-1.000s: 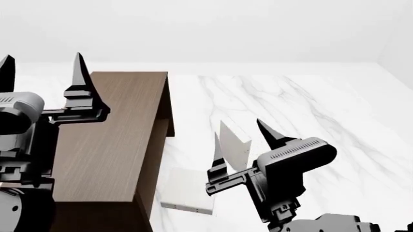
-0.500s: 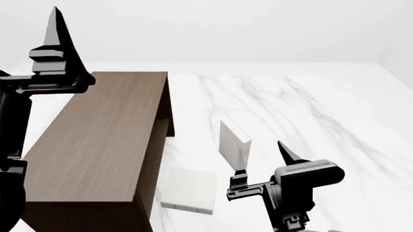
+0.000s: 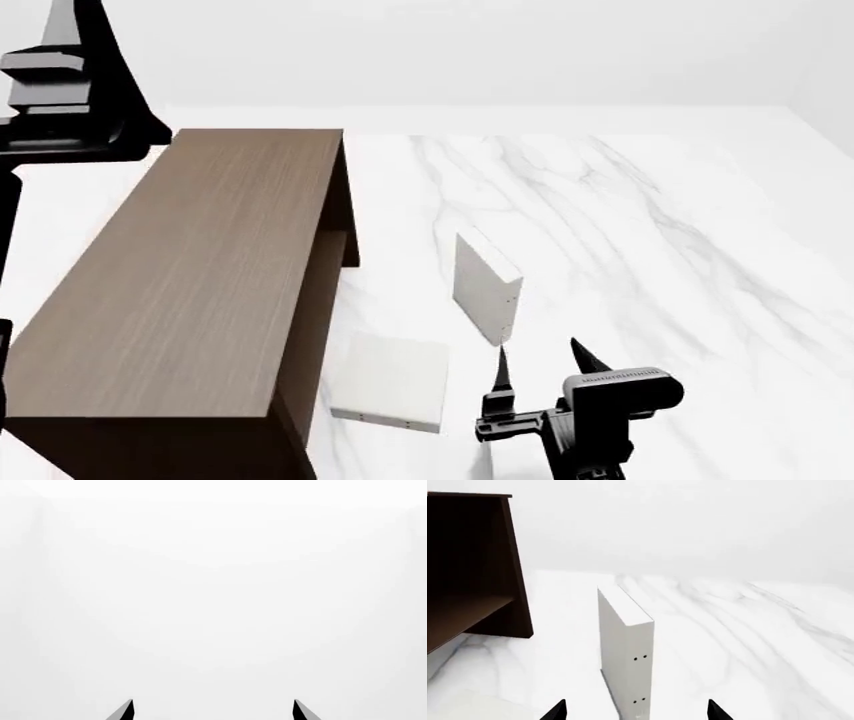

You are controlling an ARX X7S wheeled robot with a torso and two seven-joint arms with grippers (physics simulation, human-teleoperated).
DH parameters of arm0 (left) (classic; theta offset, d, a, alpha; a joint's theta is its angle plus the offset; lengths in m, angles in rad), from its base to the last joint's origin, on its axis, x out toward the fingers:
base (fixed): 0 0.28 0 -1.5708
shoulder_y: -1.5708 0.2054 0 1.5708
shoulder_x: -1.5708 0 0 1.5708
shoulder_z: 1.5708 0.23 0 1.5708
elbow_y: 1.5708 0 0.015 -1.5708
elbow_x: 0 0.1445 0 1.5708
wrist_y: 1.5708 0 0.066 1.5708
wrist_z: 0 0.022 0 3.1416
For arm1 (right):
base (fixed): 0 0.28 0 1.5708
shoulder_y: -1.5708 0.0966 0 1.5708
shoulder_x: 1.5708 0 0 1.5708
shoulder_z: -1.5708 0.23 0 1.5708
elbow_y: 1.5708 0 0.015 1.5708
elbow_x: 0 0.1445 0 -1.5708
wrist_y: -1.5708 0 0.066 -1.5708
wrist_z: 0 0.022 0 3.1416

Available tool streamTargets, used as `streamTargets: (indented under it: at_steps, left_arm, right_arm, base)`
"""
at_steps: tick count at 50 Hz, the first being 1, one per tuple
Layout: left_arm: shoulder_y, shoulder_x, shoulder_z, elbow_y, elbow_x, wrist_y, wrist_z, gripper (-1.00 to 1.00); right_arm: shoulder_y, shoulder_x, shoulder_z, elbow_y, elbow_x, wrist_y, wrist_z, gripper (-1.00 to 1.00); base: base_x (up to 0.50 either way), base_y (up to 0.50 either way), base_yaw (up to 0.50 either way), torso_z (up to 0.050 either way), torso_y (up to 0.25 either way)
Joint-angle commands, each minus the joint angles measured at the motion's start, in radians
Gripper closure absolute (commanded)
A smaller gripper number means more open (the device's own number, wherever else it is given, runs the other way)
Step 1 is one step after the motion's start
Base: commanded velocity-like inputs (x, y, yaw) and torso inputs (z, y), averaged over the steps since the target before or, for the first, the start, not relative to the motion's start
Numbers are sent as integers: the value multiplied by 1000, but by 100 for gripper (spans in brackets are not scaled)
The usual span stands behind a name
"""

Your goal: Pick up the book on the right and place it under the cabinet shelf.

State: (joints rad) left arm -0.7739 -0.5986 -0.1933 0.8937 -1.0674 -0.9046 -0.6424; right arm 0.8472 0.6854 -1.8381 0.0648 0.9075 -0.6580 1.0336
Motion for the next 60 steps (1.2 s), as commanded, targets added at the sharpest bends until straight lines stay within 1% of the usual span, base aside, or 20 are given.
streamTargets:
  at_steps: [1,7,24,34,50,56,60]
  left_arm:
    - [-32,-12,-10,7,-46,-18,-31,-100]
    - [-38,-15,-6,6,-52,-21,-38,-100]
    - [-59,-30,-10,10,-88,-24,-60,-100]
    - [-49,-33,-6,12,-80,-15,-54,-100]
    - [-48,-41,-3,15,-85,-9,-59,-100]
    - [-47,-43,-3,21,-91,-7,-63,-100]
    - [-43,-44,-3,24,-89,-1,-60,-100]
  right_arm:
    - [-54,-30,12,72,24,-45,-46,-100]
    - [-73,-45,20,106,39,-57,-71,-100]
    - [-66,-46,31,87,30,-51,-82,-100]
    - [-10,-31,36,31,-6,-9,-59,-100]
    - [63,-16,54,-13,3,45,-62,-100]
    - [72,-20,65,1,37,47,-91,-100]
    - [75,-31,69,24,96,56,-148,-100]
  base:
    - [0,0,0,0,0]
    - [0,0,0,0,-77]
    - [0,0,0,0,-155]
    - [0,0,0,0,-119]
    - [0,0,0,0,-117]
    - [0,0,0,0,-104]
    - [0,0,0,0,-6]
